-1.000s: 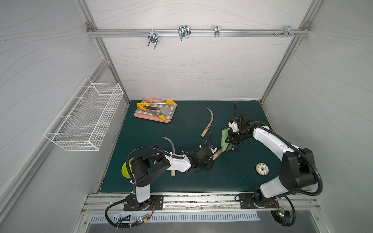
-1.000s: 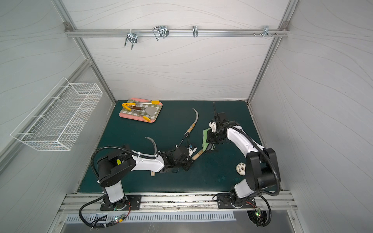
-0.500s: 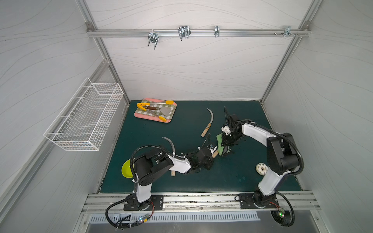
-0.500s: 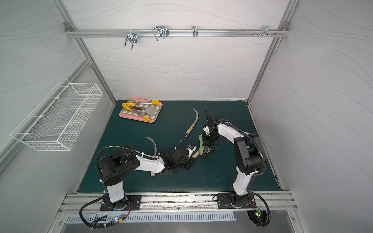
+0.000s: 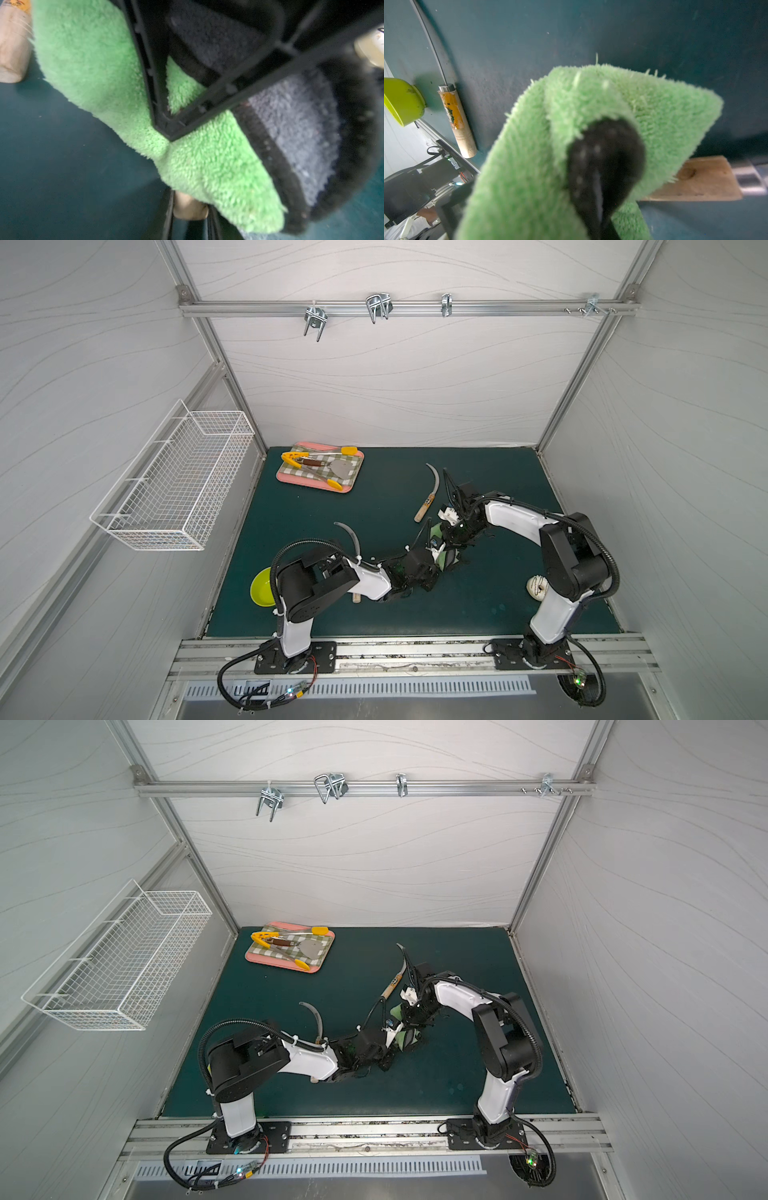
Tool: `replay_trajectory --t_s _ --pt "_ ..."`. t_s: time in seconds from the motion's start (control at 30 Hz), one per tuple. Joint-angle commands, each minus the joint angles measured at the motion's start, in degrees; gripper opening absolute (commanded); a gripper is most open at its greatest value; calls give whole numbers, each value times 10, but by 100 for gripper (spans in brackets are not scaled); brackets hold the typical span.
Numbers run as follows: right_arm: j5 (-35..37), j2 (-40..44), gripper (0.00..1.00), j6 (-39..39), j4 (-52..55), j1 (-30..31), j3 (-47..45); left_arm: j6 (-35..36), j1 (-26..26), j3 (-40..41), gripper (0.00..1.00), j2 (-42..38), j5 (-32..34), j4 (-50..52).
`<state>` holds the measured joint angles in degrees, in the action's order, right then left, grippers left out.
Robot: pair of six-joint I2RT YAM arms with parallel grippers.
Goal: Wipe small sickles with rags
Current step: Wipe the small sickle at the center of the board.
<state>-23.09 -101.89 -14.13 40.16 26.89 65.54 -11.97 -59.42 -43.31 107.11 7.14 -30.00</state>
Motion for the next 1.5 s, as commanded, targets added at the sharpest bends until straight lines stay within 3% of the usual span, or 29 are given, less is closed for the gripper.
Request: replay_trajectory --t_s 0.0,0.17,0.37,0.63,0.9,1.23,1.47 --pt "88 -25 10 1 29 -18 15 10 -3 1 0 12 13 -34" --pt "188 -43 9 13 40 -63 54 7 -3 2 0 13 12 -34" --pt "239 -40 9 15 23 -98 83 5 -3 2 0 16 9 -33" --pt "199 73 11 26 76 -43 80 3 -3 2 0 18 11 -32" --pt "104 135 12 -19 52 -5 -8 0 -3 5 0 18 11 -34" --pt "42 20 11 -29 -37 -5 -55 -1 -3 -2 0 28 10 -33" --pt "146 -32 9 -28 -29 -45 -27 0 -3 -5 0 36 7 -29"
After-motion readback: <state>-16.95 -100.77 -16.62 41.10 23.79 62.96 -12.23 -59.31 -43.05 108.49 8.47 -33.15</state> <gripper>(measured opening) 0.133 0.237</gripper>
